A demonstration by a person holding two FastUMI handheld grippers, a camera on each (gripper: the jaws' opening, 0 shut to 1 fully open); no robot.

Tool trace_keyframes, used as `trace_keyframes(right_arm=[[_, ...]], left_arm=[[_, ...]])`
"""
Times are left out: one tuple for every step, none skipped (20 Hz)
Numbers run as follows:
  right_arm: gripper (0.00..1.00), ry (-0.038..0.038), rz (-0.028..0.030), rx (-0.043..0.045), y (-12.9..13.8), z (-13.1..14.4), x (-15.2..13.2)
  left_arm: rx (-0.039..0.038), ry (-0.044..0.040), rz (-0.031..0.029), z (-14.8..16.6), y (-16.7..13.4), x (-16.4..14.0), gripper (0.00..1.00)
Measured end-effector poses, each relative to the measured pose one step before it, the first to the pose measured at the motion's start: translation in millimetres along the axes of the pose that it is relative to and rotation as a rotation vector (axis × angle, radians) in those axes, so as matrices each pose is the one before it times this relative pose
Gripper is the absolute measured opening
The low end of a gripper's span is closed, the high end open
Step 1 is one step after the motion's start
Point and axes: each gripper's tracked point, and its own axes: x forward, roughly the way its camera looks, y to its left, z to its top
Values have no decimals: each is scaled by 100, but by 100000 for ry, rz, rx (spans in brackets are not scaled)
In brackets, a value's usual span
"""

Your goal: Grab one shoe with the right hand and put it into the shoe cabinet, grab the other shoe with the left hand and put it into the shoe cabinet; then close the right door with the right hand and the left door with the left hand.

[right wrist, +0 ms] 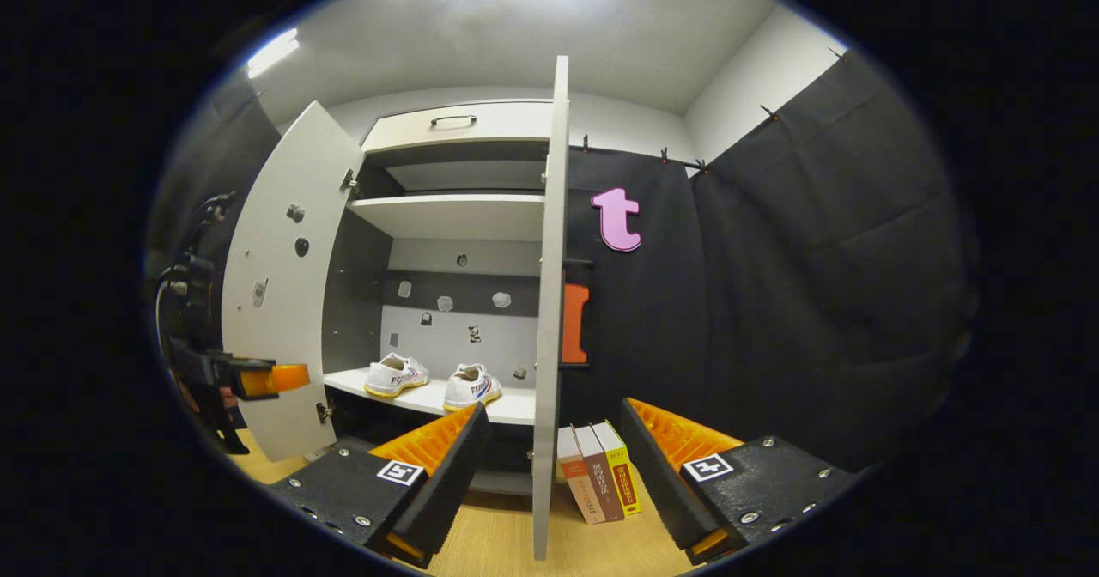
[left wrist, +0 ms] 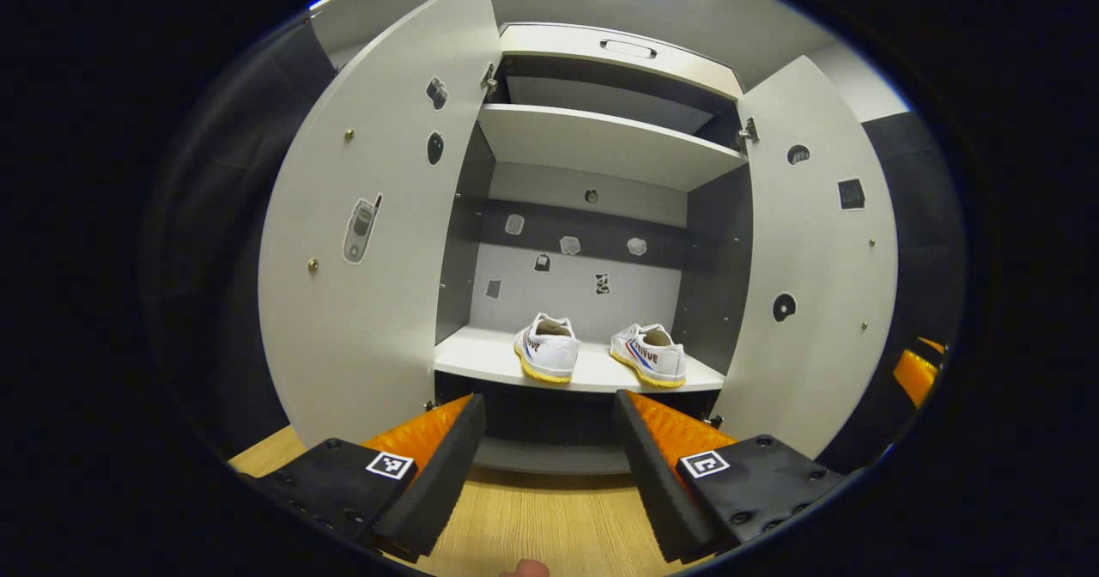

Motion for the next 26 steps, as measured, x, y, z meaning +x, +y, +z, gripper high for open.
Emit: trace_keyframes(right_arm=[[94, -603, -1710, 1797, -1544, 814, 612], [90, -1156, -1988, 1024, -1499, 1033, 841], [98, -1353, -2583, 81, -1544, 1037, 829], [98, -1912, -2265, -1631, -1358, 1033, 1112], [98, -2024, -1808, -2772, -1181, 891, 1336], [94, -1092, -2669, -3398, -1094, 524, 1410], [94, 376, -1562, -2399, -730, 111, 1423], [94, 1806, 92, -652, -140, -148, 1232], [94, 2112, 393, 1669, 135, 18, 1023], [94, 1694, 1036, 2789, 402, 41, 514], [98, 877, 1374, 2276, 412, -5, 485], [94, 471, 757, 1134, 361, -41, 262], [94, -35, 127, 478, 191, -68, 142], [94, 88, -350, 139, 134, -62, 37], [93, 162, -184, 169, 98, -110, 32], [92, 102, -299, 508, 18, 5, -140], [90, 723, -582, 386, 89, -86, 24], [90, -103, -211, -331, 138, -4, -120], [89, -296, -205, -1118, 129, 130, -40], [89, -514, -245, -1442, 196, 116, -111], [89, -426, -72, -2031, 219, 190, -130], [88, -63, -8, -1454, 317, 50, -134], [88, 348, 451, 204, 556, 76, -55], [88, 360, 1131, 1202, 731, -22, -202], [88, 293, 1436, 1222, 799, 19, -113], [88, 141, 1601, 645, 935, -47, -274]], left_arm=[[-1571, -261, -1927, -966, -714, -804, 97], [26, 704, -118, -1082, -57, -1080, 97], [1014, 517, 1244, -870, 146, -953, 97], [2126, -378, 1558, -583, 131, -673, 97], [2248, -572, 1444, -340, 104, -684, 97], [1130, -594, 184, -285, -182, -690, 97], [296, 9, -1105, -271, -390, -604, 97], [-90, 820, -636, -367, -207, -476, 97], [-601, 1013, 528, -377, 59, -357, 97], [-1315, 1028, -172, -322, -119, -192, 97], [-1113, 383, 302, -165, -31, -217, 97], [-650, 481, 858, -287, 135, -187, 99], [-444, 433, 450, -163, 190, -169, 97], [-210, 107, 30, -106, 81, -168, 97], [-10, -104, 50, 64, 191, -115, 97], [-243, -243, -61, 101, 202, -54, 97], [-317, -275, -79, 97, 95, -40, 97], [72, -658, 184, 200, 188, -117, 97], [-29, -292, 143, 96, 136, -16, 97], [-170, -146, -111, -33, 134, -17, 97], [30, -39, -219, 5, 17, -31, 97], [-33, -66, -18, -52, 120, 12, 97], [-396, -263, 220, 81, 177, 66, 97], [-675, -87, -703, 23, -67, 107, 97], [-707, -258, -220, 71, -95, -63, 97], [-417, -497, -241, 231, 138, 17, 97]])
